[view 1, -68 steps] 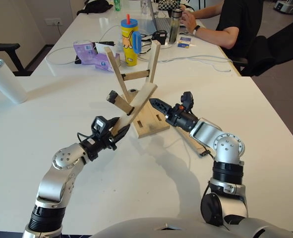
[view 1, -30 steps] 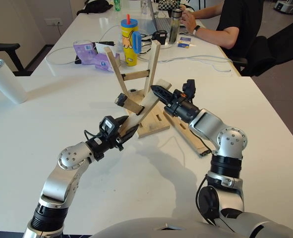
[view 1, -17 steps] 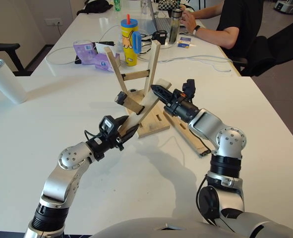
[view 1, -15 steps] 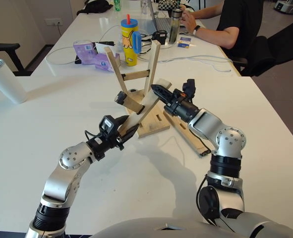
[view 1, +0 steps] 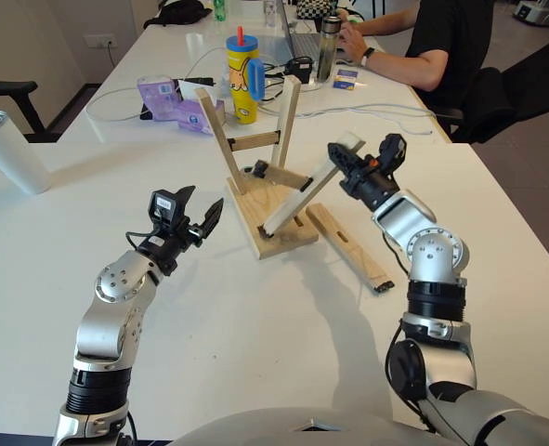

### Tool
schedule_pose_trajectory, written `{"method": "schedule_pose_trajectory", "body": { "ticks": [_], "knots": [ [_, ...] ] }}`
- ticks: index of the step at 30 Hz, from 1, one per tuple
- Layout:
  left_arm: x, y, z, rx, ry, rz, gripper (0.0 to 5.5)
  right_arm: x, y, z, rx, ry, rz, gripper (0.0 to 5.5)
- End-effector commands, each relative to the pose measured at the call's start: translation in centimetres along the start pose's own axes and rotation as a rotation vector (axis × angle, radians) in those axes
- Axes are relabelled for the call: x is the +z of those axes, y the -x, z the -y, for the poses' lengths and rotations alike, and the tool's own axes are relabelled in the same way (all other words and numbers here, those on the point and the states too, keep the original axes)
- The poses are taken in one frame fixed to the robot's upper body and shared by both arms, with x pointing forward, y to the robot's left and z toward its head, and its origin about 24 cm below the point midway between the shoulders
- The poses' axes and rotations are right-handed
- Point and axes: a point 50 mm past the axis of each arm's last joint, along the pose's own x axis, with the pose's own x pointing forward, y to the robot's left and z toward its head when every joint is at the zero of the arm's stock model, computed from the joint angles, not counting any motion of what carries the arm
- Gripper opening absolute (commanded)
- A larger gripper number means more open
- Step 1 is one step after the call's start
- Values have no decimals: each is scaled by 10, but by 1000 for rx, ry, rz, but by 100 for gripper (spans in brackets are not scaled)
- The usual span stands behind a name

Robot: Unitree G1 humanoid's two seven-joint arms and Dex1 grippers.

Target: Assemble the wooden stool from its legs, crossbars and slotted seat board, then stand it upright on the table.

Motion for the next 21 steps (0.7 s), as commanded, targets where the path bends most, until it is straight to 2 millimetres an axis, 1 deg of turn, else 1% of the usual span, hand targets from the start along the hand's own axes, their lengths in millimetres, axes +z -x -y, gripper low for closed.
{"method": "schedule_pose_trajectory", "body": {
  "ticks": [1,4,9,11,15,19,21],
  "knots": [
    [-5,0,-11,79,40,-23,318,26,-1,-1,-4,114,70,103],
    [-9,2,-20,154,58,-38,318,35,0,-4,2,277,55,103],
    [-11,2,-22,215,89,-37,318,40,-4,-14,33,409,44,103],
    [-11,2,-22,223,95,-36,318,38,-4,-17,40,405,37,103],
    [-12,2,-21,232,104,-35,318,25,-3,-19,52,374,9,103],
    [-13,2,-21,233,108,-42,318,20,-1,-20,59,323,-13,103],
    [-15,2,-21,233,111,-48,318,18,0,-18,49,336,-20,103]
  ]
}}
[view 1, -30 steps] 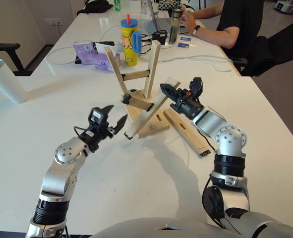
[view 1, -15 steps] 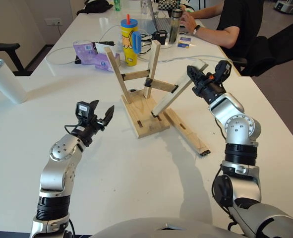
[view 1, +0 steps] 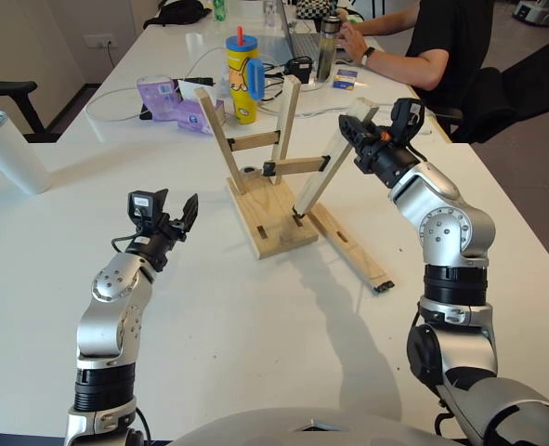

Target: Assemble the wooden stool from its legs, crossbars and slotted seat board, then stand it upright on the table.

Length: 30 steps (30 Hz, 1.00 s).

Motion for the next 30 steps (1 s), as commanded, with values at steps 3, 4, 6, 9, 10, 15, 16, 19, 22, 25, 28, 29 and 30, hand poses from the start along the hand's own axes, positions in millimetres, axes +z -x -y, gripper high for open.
{"method": "schedule_pose_trajectory", "body": {
  "ticks": [3,4,6,9,10,15,16,19,22,25,28,29,30],
  "knots": [
    [-2,0,0,4,10,-15,318,-9,5,5,-34,11,-28,103],
    [-2,0,0,5,10,-15,318,-10,5,6,-40,15,-34,103],
    [-2,0,0,7,10,-14,318,-16,6,11,-55,24,-43,103],
    [-2,-1,1,6,11,-12,318,-25,8,22,-97,38,-50,103],
    [-2,-1,1,5,12,-12,318,-26,8,24,-106,41,-49,103],
    [-2,-1,1,7,12,-13,318,-37,12,29,-125,87,-70,103],
    [-2,-2,1,6,9,-12,318,-41,14,28,-123,91,-76,103],
    [-2,-2,1,5,3,-10,318,-50,16,20,-79,125,-76,103],
    [-1,-2,2,1,-1,-9,318,-56,19,7,-1,193,-61,103],
    [-1,-3,1,2,0,-8,318,-54,19,9,-21,196,-46,103],
    [0,-3,1,2,-1,-5,318,-46,16,13,-48,190,-24,103],
    [0,-3,1,1,-1,-5,318,-43,15,13,-51,181,-14,103],
    [0,-4,1,0,-1,-5,318,-39,14,13,-50,181,-5,103]
  ]
}}
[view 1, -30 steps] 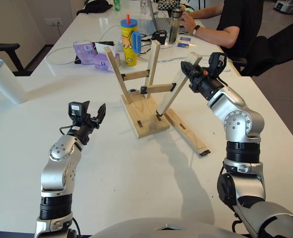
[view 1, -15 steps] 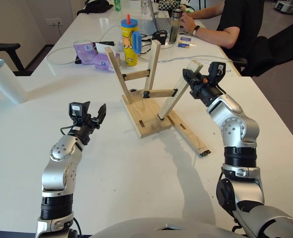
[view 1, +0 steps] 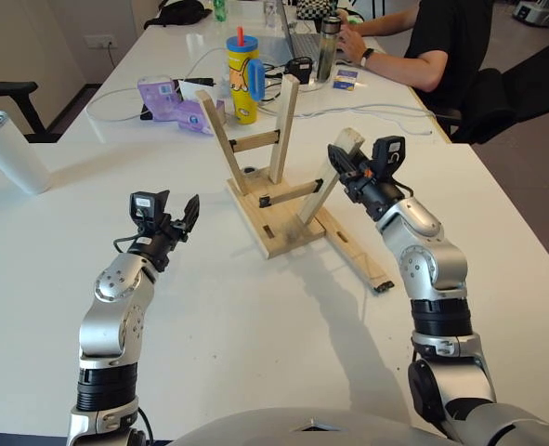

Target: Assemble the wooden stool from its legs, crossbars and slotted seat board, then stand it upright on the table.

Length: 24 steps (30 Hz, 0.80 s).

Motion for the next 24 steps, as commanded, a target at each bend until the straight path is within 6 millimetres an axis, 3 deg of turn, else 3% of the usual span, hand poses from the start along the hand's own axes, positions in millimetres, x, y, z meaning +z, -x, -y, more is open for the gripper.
{"method": "schedule_pose_trajectory", "body": {
  "ticks": [1,6,10,14,16,18,20,24],
  "knots": [
    [2,-3,-1,-1,-9,1,318,1,-2,12,-59,-10,-37,103],
    [1,-3,0,-4,-12,0,318,31,-8,8,-51,-41,90,192],
    [-1,-2,0,-6,-30,-8,318,58,-10,7,-50,-97,217,192],
    [-1,-3,0,-9,-36,-10,318,101,-9,4,-42,-60,363,192],
    [-2,-2,0,-10,-46,-10,318,114,-6,17,-144,-26,406,192],
    [-2,-2,0,-10,-51,-10,318,107,-3,46,-319,27,334,192],
    [-3,-1,0,-7,-56,-10,318,85,0,73,-452,97,173,192],
    [-4,0,1,-1,-61,-12,318,35,8,86,-409,232,-160,192]
  ]
}}
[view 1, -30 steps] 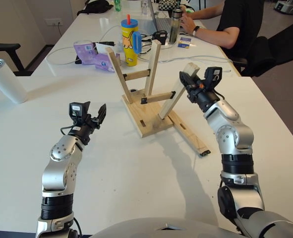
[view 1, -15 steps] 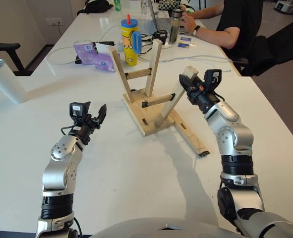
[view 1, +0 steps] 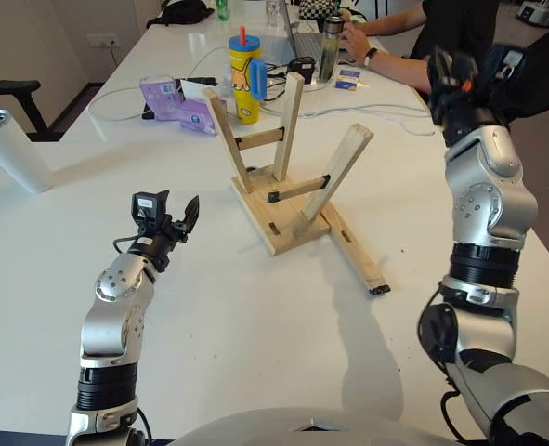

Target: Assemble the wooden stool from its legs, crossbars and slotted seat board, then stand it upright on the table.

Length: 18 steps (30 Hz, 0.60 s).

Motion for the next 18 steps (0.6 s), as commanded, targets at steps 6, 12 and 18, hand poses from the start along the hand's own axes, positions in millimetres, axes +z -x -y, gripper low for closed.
{"method": "schedule_pose_trajectory", "body": {
  "ticks": [6,12,18],
  "knots": [
    [-4,3,3,-3,-29,-13,318,-85,38,0,339,266,-515,234],
    [-6,1,6,-12,-27,-15,318,-113,68,-12,464,14,-720,330],
    [-15,4,10,-6,-17,-47,318,-125,86,-27,542,-76,-805,335]
  ]
}}
